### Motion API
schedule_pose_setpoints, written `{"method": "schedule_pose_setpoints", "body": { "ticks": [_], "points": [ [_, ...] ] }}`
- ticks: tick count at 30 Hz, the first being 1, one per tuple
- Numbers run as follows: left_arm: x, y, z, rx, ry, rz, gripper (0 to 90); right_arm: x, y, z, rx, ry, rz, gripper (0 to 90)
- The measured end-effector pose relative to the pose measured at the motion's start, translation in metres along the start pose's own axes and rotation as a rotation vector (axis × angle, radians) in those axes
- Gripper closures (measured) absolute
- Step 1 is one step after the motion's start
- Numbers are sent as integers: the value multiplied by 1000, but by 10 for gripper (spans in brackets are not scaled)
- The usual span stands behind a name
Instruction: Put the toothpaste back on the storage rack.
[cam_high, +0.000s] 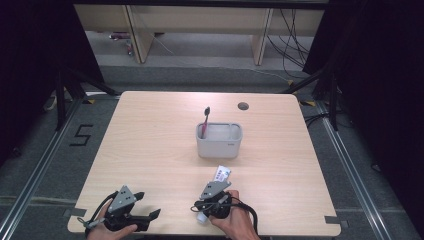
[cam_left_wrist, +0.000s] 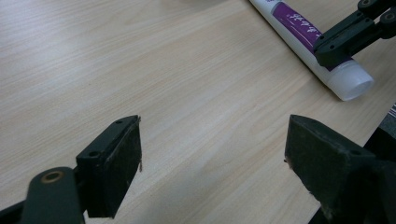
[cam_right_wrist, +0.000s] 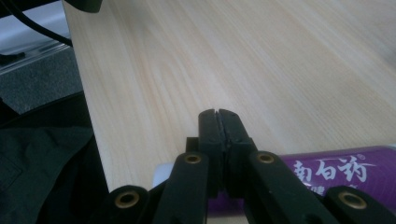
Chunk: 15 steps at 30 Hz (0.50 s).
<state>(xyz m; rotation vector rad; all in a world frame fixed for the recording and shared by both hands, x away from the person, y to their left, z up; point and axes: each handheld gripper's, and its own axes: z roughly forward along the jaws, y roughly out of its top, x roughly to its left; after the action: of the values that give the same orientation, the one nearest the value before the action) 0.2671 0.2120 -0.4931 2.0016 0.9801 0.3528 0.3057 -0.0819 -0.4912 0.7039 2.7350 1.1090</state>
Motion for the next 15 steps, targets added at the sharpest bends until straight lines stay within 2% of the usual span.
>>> {"method": "schedule_pose_setpoints", "body": {
  "ticks": [1,4,9,11,15],
  "points": [
    [0,0,0,-2,1,4,182,1,0,0,7,1,13,887],
    [0,0,0,-3,0,4,182,0,-1,-1,19,16,5,886],
    [1,0,-1,9,2,15,182,-1,-3,-3,36,4,-3,886],
    [0,0,-1,-3,-6,0,182,0,-4,-3,31,7,2,886],
    [0,0,-1,-3,-5,0,182,-1,-8,-9,49,11,5,886]
  ]
}}
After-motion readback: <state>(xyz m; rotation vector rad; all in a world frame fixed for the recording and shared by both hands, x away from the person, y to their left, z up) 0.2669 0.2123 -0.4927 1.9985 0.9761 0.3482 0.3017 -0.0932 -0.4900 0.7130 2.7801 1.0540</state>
